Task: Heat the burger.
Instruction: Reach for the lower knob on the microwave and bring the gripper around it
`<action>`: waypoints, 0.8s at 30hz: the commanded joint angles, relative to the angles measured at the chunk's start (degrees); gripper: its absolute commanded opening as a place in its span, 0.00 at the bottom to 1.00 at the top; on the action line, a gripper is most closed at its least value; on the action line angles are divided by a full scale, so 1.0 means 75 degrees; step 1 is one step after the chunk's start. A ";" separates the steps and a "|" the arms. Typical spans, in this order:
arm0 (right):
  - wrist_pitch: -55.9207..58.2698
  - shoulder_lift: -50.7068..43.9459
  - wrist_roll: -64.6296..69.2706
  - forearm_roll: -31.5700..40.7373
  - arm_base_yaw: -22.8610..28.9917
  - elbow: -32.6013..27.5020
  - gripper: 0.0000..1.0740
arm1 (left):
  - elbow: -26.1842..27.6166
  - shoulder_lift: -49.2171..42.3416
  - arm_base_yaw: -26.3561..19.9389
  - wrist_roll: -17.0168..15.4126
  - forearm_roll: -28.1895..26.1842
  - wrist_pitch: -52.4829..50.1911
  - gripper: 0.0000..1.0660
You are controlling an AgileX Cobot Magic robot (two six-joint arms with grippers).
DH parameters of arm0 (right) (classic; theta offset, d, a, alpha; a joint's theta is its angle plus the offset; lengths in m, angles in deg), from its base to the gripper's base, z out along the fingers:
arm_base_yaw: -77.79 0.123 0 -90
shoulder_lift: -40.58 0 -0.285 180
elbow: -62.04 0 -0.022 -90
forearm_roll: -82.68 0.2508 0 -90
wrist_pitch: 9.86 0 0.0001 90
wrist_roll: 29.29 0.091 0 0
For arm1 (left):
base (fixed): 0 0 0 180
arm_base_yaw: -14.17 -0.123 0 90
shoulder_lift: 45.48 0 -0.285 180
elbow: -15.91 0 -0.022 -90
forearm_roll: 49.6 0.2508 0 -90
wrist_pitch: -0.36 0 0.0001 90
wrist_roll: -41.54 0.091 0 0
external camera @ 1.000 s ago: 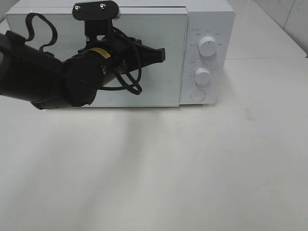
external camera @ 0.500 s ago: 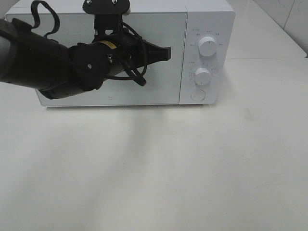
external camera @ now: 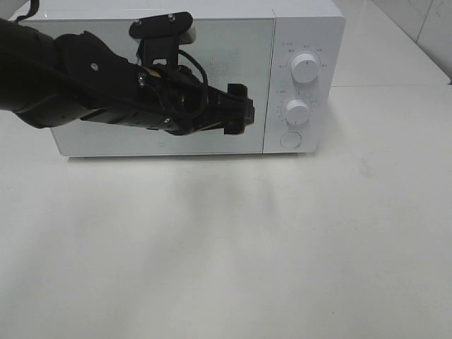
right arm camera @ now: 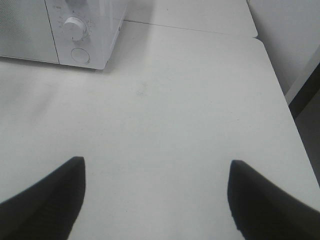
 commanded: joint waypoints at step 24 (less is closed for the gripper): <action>-0.0008 -0.0199 -0.0031 0.0000 -0.0023 0.0000 0.70 | -0.0023 -0.2269 -0.3063 -0.0229 0.1261 0.7662 0.94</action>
